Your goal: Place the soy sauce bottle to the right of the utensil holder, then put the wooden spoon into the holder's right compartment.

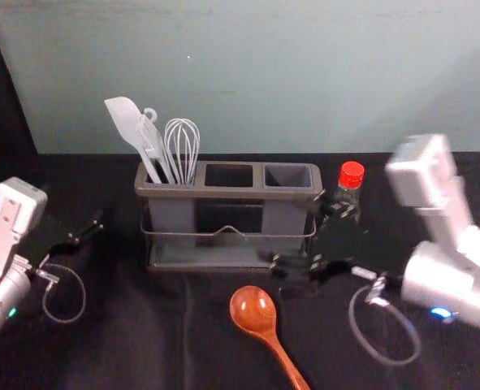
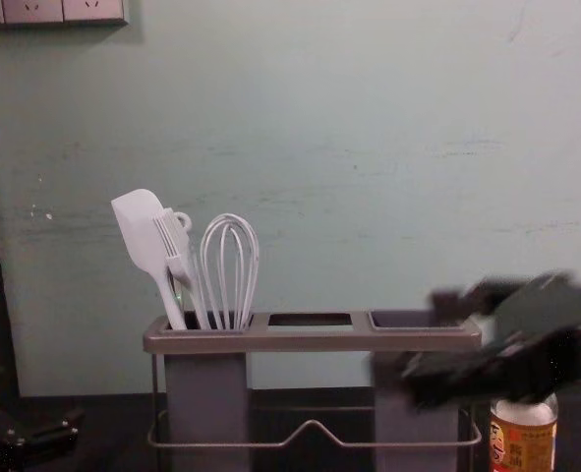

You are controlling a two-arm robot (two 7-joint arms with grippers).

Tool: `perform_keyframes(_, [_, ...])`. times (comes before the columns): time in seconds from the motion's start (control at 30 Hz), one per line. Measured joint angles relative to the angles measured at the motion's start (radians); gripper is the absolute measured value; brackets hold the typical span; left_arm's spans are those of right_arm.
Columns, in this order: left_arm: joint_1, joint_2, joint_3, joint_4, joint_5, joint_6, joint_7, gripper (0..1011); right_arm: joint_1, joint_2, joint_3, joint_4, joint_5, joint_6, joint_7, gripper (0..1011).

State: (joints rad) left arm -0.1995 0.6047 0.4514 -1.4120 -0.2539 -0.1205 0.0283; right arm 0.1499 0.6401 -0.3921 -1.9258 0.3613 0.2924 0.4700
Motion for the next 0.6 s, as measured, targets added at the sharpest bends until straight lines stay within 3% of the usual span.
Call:
perform_keyframes(0.13, [0.000,0.000,0.000,0.000,0.000,0.000,0.000,1012,0.031,-0.033,-0.056,-0.024,-0.013,0.152,-0.038,1004])
perform_keyframes(0.23, [0.000,0.000,0.000,0.000,0.000,0.000,0.000,1012,0.073,-0.082,-0.116,-0.026,-0.023,0.328,-0.073,1004])
perform_keyframes(0.37, [0.000,0.000,0.000,0.000,0.000,0.000,0.000,1011,0.109,-0.120,-0.159,0.002,-0.033,0.457,-0.082,1004])
perform_keyframes(0.47, [0.000,0.000,0.000,0.000,0.000,0.000,0.000,1011,0.129,-0.144,-0.185,0.024,-0.053,0.526,-0.092,1004])
perform_keyframes(0.6, [0.000,0.000,0.000,0.000,0.000,0.000,0.000,1011,0.146,-0.158,-0.210,0.047,-0.083,0.575,-0.105,1004])
